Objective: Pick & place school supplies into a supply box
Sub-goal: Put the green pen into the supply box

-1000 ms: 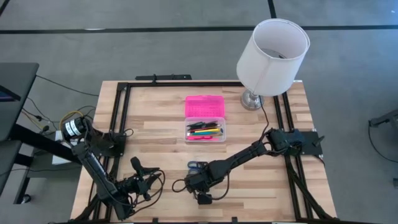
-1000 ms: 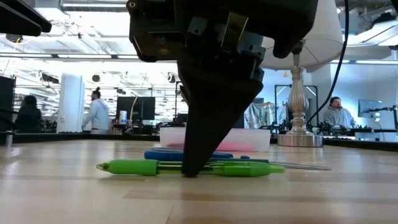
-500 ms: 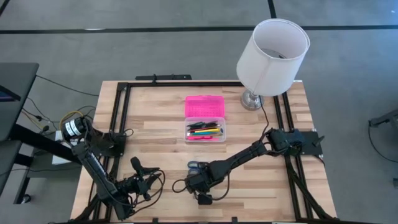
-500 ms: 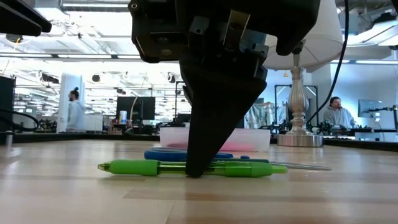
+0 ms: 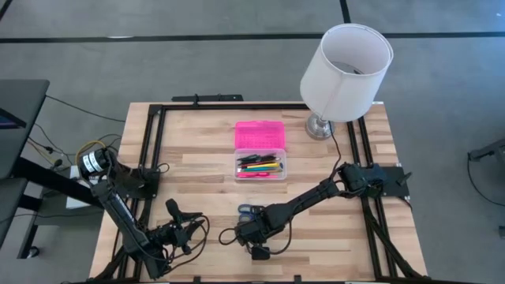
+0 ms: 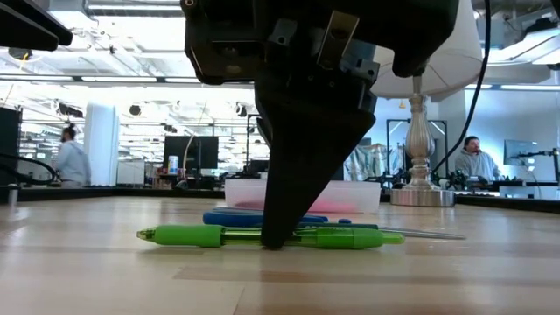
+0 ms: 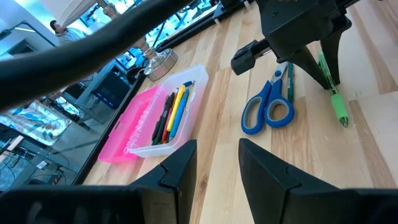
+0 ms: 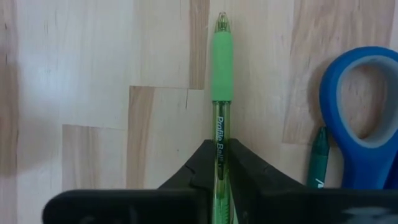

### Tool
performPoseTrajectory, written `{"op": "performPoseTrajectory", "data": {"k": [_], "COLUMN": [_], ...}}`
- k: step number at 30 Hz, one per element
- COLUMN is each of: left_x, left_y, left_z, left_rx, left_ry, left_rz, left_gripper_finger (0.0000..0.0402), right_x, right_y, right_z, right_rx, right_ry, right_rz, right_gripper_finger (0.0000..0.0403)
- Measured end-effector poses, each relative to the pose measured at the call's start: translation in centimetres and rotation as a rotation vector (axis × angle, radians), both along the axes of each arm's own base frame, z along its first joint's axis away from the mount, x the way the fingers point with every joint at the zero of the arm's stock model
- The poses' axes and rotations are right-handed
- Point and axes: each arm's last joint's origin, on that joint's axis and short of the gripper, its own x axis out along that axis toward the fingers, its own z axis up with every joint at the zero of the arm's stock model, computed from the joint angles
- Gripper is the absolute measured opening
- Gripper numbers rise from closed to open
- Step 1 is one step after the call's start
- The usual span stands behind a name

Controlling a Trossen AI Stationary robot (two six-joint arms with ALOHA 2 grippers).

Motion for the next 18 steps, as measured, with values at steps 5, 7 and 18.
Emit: {"op": "performPoseTrajectory", "data": {"k": [5, 7, 18], "left_x": [0.00, 0.00, 0.00], "left_y": [0.00, 0.00, 0.00], "left_z": [0.00, 0.00, 0.00], "left_rx": [0.000, 0.000, 0.000], "left_ry": [0.000, 0.000, 0.000], "left_rz": [0.000, 0.000, 0.000], "left_gripper_finger": [0.0114, 0.0114, 0.0114], "right_x": [-0.01, -0.01, 0.02], "right_y": [0.01, 0.02, -0.01], "right_z": [0.00, 0.00, -0.03], "right_rx": [-0.005, -0.007, 0.003], "right_ry": [-0.003, -0.005, 0.000], "right_rz": [0.018, 0.024, -0.006], "right_gripper_finger": [0.0021, 0.0016, 0.0040]}}
